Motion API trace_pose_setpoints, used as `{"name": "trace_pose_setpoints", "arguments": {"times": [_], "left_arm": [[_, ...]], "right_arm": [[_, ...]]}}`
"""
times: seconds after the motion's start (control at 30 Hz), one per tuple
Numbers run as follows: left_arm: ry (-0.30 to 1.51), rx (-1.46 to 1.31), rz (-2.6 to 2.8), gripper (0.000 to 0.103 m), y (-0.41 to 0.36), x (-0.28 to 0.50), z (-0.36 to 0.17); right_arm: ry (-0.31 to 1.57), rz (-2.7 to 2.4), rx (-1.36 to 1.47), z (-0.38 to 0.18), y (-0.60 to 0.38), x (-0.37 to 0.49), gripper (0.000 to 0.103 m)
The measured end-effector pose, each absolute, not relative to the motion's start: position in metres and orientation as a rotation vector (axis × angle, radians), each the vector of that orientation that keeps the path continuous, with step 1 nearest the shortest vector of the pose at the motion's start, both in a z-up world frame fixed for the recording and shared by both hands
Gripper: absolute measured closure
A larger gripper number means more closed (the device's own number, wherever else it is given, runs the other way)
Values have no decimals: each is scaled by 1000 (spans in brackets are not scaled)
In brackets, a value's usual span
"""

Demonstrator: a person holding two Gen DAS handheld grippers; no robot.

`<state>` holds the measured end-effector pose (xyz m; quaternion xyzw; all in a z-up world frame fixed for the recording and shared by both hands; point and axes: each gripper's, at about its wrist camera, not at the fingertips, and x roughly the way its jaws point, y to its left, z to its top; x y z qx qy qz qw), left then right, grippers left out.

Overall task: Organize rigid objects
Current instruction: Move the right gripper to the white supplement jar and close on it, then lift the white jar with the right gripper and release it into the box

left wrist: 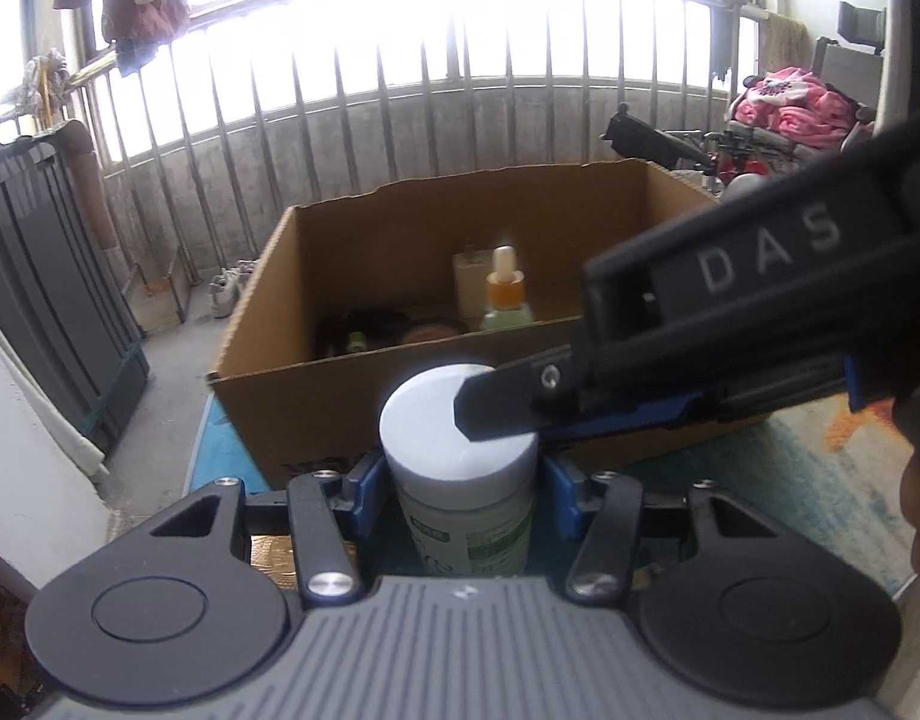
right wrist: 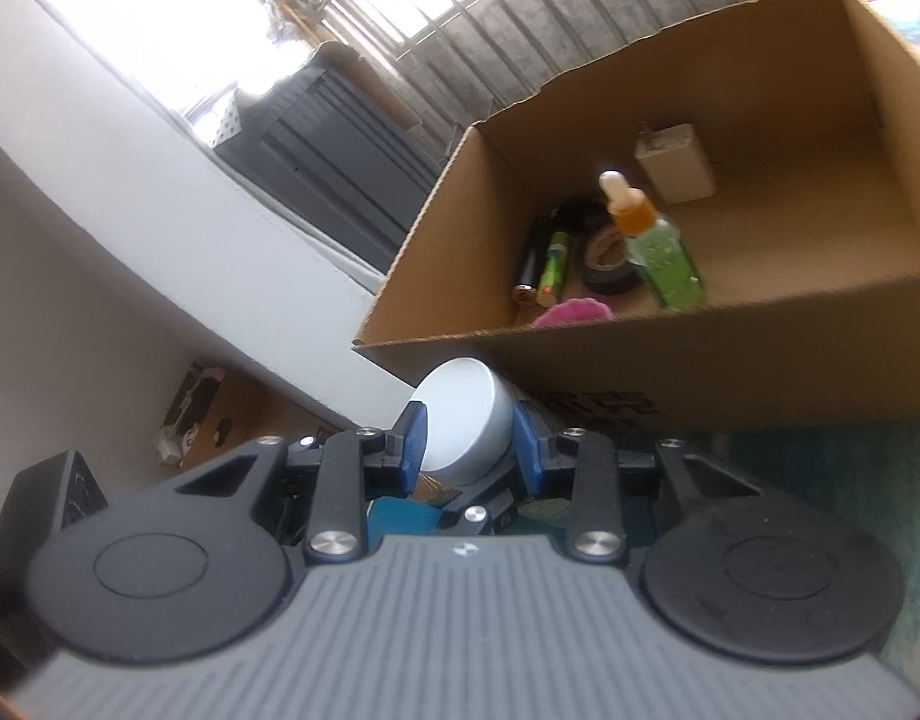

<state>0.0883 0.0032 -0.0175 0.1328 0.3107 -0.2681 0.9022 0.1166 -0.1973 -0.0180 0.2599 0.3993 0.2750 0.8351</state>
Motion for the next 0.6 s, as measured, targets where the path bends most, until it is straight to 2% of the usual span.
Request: {"name": "trace_pose_setpoints", "arguments": {"times": [0.6], "left_arm": [[624,305,-714,48,-30,38,-21]], "right_arm": [[817,451,625,-21,-262,68,72]]}}
